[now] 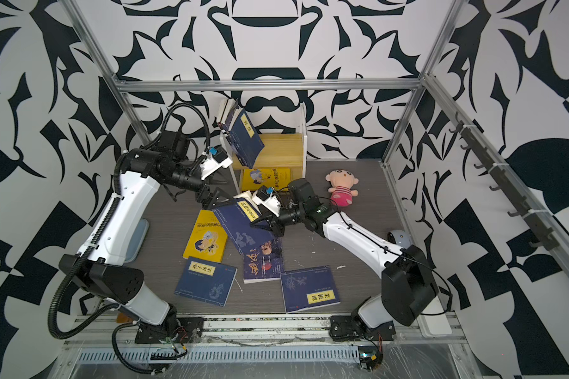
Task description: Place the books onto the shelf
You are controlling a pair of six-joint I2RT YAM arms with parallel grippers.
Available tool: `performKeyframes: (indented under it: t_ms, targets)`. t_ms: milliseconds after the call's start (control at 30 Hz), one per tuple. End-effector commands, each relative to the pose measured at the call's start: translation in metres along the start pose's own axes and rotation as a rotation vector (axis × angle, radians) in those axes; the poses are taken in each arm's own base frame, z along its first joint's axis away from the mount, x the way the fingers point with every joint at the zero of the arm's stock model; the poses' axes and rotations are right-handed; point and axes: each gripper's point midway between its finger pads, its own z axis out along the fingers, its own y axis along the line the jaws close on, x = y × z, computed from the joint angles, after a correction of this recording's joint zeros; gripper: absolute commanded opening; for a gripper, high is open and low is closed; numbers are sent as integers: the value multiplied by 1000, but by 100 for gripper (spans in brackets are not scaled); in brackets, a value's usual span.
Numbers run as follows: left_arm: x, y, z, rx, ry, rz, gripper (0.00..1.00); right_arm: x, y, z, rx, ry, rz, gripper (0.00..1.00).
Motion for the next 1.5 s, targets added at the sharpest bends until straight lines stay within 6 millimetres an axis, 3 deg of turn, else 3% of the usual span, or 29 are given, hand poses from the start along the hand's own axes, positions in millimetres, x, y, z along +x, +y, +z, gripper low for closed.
performKeyframes:
  t_ms: [0,100,200,300,367,400,433,600,667,800,933,1100,1267,1467]
  targets:
    - [22,-16,2,26,79,-10,100,-30,16,-8,-59,-52,-102,0]
    - [25,-17,7,30,82,-32,95,-34,15,-6,-65,-57,-107,0]
    - [23,-13,7,9,75,-57,76,-36,14,-6,-67,-50,-106,0]
    - [17,-10,9,10,47,-94,40,-34,10,-5,-52,-46,-111,0]
    - [13,-9,9,15,26,-108,9,-34,6,-3,-41,-42,-112,0]
    - [12,-8,9,11,21,-117,0,-33,4,-3,-31,-38,-108,0]
    - [11,-6,9,5,19,-121,0,-33,1,-3,-18,-35,-108,0]
    - [8,6,4,-48,-8,-160,0,-22,-24,-9,163,-9,-130,51]
    - [7,15,-3,-79,-42,-214,0,-17,-36,-16,261,13,-127,64]
    - [8,35,-17,-144,-123,-333,0,-19,-55,-31,438,-5,-115,67]
    - [18,55,-32,-176,-217,-505,0,-21,-57,-39,590,3,-165,66]
    - [37,69,-34,-192,-283,-639,0,-20,-34,-21,651,106,-294,65]
    - [54,85,-34,-205,-338,-798,0,-33,-18,0,706,98,-373,63]
    - [60,97,-35,-228,-363,-894,0,-44,-22,29,794,99,-453,60]
